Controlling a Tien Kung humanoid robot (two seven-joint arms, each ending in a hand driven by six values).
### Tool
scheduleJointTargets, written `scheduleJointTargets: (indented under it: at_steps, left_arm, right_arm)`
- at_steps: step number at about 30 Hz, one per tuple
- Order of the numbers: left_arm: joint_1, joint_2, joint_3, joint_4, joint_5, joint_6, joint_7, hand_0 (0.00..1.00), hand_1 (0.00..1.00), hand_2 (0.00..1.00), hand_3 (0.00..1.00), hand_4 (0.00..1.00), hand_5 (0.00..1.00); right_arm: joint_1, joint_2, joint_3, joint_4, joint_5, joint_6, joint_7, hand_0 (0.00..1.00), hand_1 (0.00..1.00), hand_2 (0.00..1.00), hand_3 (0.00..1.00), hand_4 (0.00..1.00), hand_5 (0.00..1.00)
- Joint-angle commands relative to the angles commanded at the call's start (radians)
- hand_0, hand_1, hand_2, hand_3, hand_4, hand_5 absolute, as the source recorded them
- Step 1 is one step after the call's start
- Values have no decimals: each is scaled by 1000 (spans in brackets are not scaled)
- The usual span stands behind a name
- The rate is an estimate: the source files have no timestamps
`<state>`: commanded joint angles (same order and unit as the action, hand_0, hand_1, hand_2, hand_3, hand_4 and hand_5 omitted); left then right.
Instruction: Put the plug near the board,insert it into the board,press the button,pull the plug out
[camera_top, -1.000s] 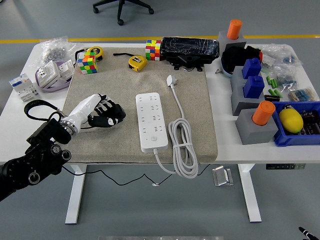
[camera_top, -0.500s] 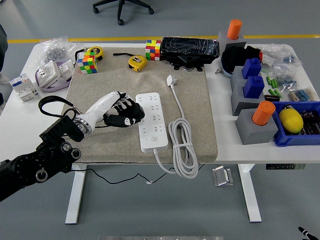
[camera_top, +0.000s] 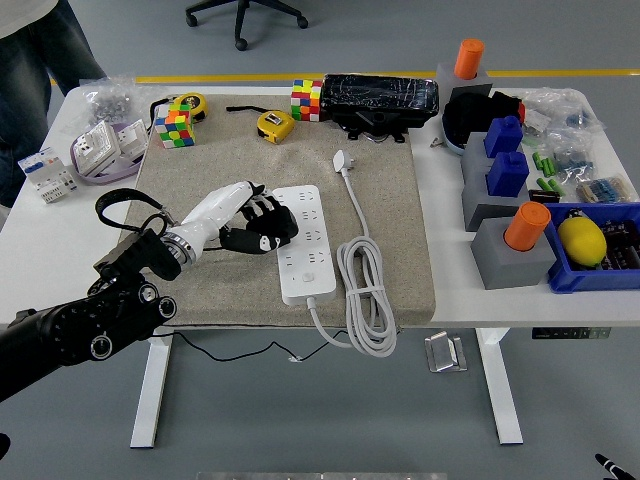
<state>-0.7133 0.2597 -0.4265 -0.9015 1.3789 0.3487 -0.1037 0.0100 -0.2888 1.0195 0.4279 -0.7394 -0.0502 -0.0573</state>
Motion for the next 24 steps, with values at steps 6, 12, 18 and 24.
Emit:
scheduleJointTargets:
  at_steps: [6,12,18,24]
  left_arm:
    - [-5,-5,16,22,-6,7,0,466,411,419,525,619,56]
    - [-11,-8,27,39,-14,14,-2,468,414,421,529,621,48]
    - [-10,-9,34,42,-19,13,0,476,420,424,530,621,48]
    - [-9,-9,33,40,-19,10,-1,476,420,426,530,621,47]
  right_arm:
    - [0,0,-2,0,0,0,0,622,671,641,571,974,585]
    - [0,0,-2,0,1,1,0,621,671,641,572,974,585]
    - [0,-1,1,1,0,0,0,621,671,641,572,974,585]
    - [0,0,1,1,-1,1,0,621,671,641,572,974,584]
